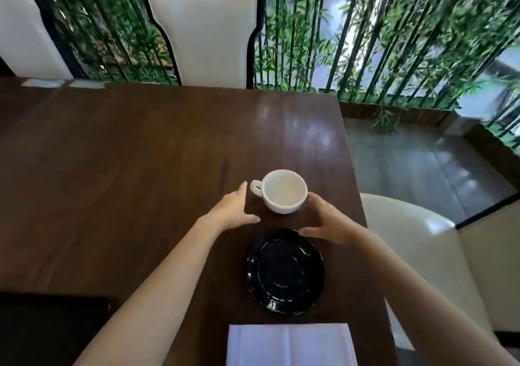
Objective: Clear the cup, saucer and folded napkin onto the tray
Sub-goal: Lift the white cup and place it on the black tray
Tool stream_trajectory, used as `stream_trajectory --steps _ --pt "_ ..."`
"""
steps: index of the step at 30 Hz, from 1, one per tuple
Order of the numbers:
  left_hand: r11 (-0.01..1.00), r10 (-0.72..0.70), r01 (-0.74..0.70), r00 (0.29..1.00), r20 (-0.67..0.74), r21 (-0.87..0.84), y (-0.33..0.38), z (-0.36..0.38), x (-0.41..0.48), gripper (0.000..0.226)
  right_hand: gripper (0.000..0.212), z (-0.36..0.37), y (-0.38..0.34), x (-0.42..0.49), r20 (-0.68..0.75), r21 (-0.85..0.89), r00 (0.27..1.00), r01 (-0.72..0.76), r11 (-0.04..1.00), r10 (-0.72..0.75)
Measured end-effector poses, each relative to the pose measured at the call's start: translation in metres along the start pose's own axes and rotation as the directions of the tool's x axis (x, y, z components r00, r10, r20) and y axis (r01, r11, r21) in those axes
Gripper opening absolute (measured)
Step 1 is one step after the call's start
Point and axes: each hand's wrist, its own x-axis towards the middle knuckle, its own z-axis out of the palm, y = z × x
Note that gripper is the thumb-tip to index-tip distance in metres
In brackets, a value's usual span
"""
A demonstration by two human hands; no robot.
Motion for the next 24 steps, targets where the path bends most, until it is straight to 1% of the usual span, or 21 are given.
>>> stream_trajectory --steps 3,6,8,10,13,16,19,24 --pt "0.99 0.068 -0.077 0.994 -0.081 -0.116 0.001 0.006 0.014 0.109 0.104 0.004 0.003 0.014 -0.091 0.137 0.995 0.045 0.99 -0.033" --pt "0.955 0.135 -0.169 0.979 -0.15 -0.245 0.002 0.012 0.029 0.109 0.102 0.008 0.001 0.024 -0.169 0.197 0.983 0.1 0.975 -0.067" --pt "0.936 0.17 -0.213 0.97 -0.172 -0.281 0.001 0.015 0.038 0.108 0.1 0.009 0.001 0.03 -0.204 0.231 0.973 0.155 0.961 -0.108" --pt "0.918 0.211 -0.247 0.967 -0.145 -0.309 -0.001 0.017 0.044 0.106 0.098 0.01 0.001 0.036 -0.209 0.279 0.97 0.185 0.943 -0.128" --pt "0.882 0.232 -0.252 0.968 -0.098 -0.397 -0.003 0.017 0.048 0.099 0.098 0.011 0.001 0.04 -0.194 0.348 0.973 0.19 0.918 -0.128" --pt "0.864 0.208 -0.219 0.975 -0.074 -0.452 -0.002 0.018 0.048 0.095 0.096 0.01 -0.001 0.043 -0.196 0.405 0.974 0.184 0.895 -0.112" --pt "0.862 0.194 -0.204 0.979 -0.07 -0.464 -0.001 0.018 0.047 0.095 0.093 0.008 -0.003 0.045 -0.198 0.438 0.975 0.177 0.882 -0.097" --pt "0.868 0.204 -0.229 0.973 -0.105 -0.441 0.007 0.007 0.038 0.093 0.092 -0.004 -0.011 0.037 -0.21 0.452 0.974 0.177 0.874 -0.088"
